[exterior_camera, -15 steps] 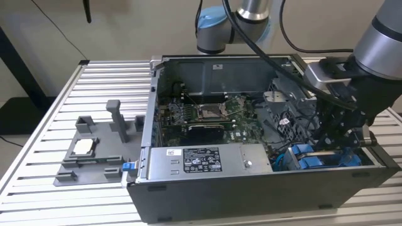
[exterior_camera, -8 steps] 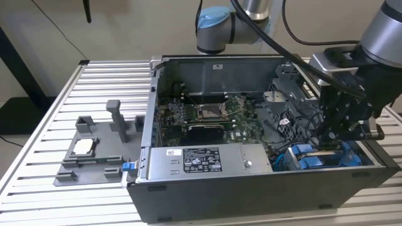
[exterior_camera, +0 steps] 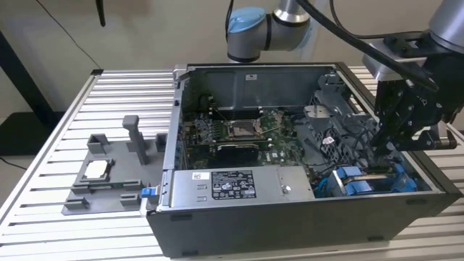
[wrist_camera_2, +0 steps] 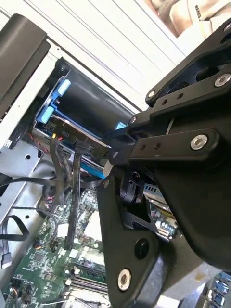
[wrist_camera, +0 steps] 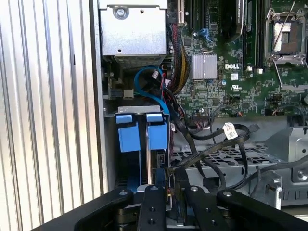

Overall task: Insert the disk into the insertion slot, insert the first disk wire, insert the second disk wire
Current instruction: 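Insert the second disk wire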

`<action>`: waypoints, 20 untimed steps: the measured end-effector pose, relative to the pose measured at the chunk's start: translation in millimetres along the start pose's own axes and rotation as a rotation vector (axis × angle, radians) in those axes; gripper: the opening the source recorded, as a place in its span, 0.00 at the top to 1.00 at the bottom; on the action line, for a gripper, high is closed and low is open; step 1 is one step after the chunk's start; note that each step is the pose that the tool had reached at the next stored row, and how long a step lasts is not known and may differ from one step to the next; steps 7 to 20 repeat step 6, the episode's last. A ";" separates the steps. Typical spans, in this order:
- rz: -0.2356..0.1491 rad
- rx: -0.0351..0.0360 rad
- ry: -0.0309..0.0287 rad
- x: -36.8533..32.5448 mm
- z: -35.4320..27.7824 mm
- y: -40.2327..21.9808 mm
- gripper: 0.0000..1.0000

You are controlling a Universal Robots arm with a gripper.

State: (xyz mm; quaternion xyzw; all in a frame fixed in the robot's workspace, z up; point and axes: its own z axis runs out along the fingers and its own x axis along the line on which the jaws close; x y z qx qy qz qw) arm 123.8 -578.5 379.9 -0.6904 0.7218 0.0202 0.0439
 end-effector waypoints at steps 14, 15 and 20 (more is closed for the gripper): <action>0.000 0.0000 0.0000 0.0 -0.2 0.0 0.76; 0.000 0.0000 0.0000 0.0 -0.2 0.0 0.76; 0.000 0.0000 0.0000 0.0 -0.2 0.0 0.76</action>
